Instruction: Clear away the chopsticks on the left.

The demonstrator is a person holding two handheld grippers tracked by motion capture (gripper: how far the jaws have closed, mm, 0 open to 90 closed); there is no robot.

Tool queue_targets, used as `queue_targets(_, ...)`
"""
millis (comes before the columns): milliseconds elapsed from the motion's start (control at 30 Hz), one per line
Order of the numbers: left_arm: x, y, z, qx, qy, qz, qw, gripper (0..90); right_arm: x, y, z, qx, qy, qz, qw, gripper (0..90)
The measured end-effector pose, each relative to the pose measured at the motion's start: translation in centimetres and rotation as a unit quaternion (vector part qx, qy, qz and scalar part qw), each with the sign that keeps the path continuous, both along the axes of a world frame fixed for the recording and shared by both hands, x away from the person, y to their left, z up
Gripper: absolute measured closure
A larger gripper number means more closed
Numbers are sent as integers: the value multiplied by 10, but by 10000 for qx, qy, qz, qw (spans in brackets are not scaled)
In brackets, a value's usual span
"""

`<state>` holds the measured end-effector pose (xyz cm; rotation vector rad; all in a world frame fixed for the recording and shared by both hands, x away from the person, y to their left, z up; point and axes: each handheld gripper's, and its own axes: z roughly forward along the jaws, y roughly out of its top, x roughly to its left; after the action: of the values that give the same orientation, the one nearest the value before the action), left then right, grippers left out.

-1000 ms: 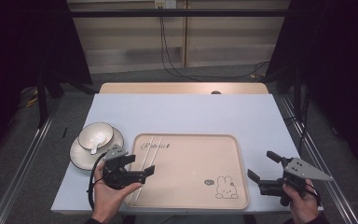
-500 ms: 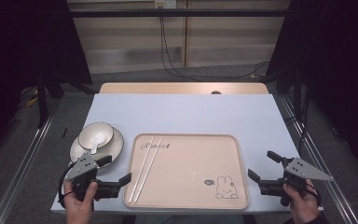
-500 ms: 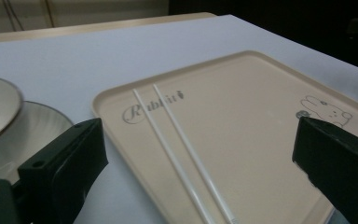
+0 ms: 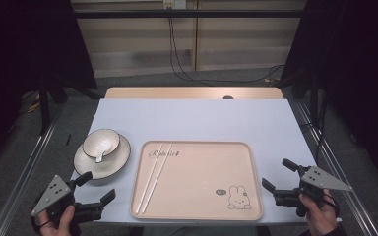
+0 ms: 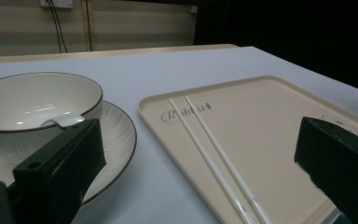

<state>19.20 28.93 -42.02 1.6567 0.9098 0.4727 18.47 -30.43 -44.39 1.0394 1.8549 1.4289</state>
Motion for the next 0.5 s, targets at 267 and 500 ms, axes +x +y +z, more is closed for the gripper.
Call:
queue_targets(267, -9, 10, -11, -47, 60, 246, 9997, 14, -1, -3, -1, 65, -59, 21, 10000, 12)
queue_targets(500, -11, 16, -11, -163, 15, 406, 9990, 13, -2, -5, -1, 118, -40, -4, 9999, 9)
